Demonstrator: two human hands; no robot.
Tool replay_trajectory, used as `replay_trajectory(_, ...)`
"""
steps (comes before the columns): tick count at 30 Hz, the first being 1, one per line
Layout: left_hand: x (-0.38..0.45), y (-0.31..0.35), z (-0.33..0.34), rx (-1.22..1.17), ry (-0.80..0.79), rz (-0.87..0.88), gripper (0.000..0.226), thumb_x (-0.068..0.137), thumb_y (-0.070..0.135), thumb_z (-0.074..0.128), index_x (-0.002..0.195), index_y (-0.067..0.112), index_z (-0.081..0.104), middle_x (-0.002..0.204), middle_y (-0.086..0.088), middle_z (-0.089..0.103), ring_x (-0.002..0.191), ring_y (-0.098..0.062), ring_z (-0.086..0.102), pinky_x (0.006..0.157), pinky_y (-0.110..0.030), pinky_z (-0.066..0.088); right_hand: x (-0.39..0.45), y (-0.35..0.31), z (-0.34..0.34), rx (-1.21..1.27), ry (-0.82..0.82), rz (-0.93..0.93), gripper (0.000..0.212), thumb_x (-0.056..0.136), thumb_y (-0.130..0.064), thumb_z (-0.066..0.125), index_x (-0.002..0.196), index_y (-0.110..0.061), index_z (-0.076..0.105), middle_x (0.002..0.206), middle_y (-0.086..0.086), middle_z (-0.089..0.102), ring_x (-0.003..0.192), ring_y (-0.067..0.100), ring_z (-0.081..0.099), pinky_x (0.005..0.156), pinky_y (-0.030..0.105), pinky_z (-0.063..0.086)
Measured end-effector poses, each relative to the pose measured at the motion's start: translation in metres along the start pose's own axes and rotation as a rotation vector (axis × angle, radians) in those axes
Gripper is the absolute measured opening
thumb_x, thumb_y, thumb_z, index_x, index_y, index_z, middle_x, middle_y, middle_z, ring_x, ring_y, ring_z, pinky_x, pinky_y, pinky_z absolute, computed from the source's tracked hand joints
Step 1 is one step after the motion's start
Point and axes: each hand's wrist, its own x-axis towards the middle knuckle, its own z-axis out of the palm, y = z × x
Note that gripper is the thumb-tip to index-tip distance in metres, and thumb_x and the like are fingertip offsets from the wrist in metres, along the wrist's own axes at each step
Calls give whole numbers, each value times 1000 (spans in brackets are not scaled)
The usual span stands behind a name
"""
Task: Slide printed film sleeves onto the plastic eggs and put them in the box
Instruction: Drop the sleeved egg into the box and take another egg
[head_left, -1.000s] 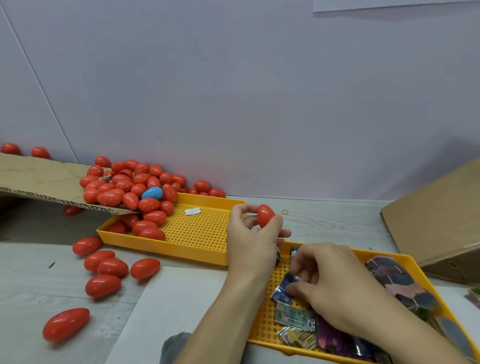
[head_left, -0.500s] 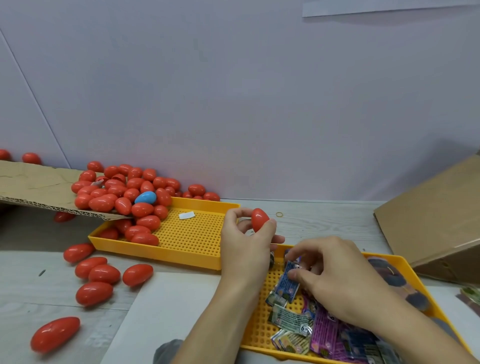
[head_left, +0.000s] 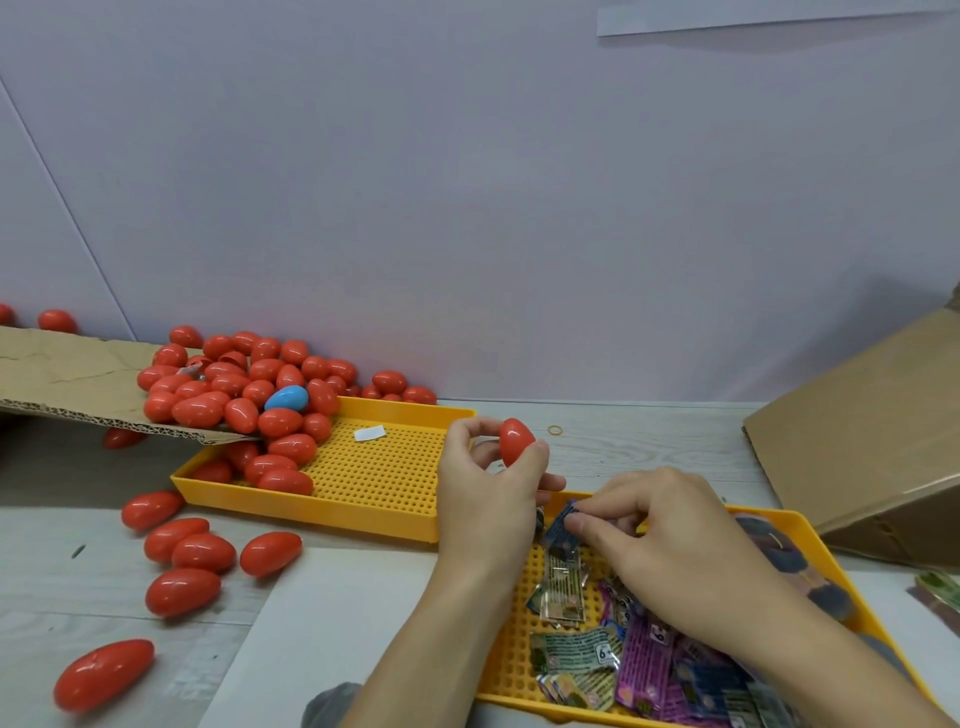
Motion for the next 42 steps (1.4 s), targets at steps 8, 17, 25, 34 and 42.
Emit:
replay_trajectory(8,1,-3,0,-24,-5,16,36,91,8,67,115,29,51,95,-2,71,68,-18,72,59,-27,55,4,7,-12,365,182,156,17,89,-30,68,75,-29,78,65,-6,73,61,2,65,58,24,49)
replay_trajectory(17,-7,-3,4,111,-294,13,6,96,15,59,101,17,62,57,8,52,49,-10,48,51,-28,45,11,19,-7,740,324,298,12,87,-20,71,92,-11,76,74,5,75,69,12,71,60,26,51)
replay_trajectory(25,-8,0,4,193,-276,111,17,90,25,70,73,19,71,52,11,51,49,-4,47,51,-24,44,10,18,-5,776,267,261,10,85,-24,72,92,-18,77,78,4,74,66,13,69,59,24,50)
replay_trajectory(34,-13,4,5,206,-398,121,30,92,21,68,63,15,61,50,10,47,47,-7,45,48,-21,41,9,14,-9,815,152,182,14,88,-20,66,92,-22,79,95,2,76,94,17,71,69,32,51)
replay_trajectory(42,-14,8,4,166,-441,85,35,93,21,66,68,-2,57,52,-2,43,47,-14,39,50,-29,37,7,15,-14,804,40,187,20,92,-17,59,95,-17,78,102,18,72,102,38,63,75,42,45)
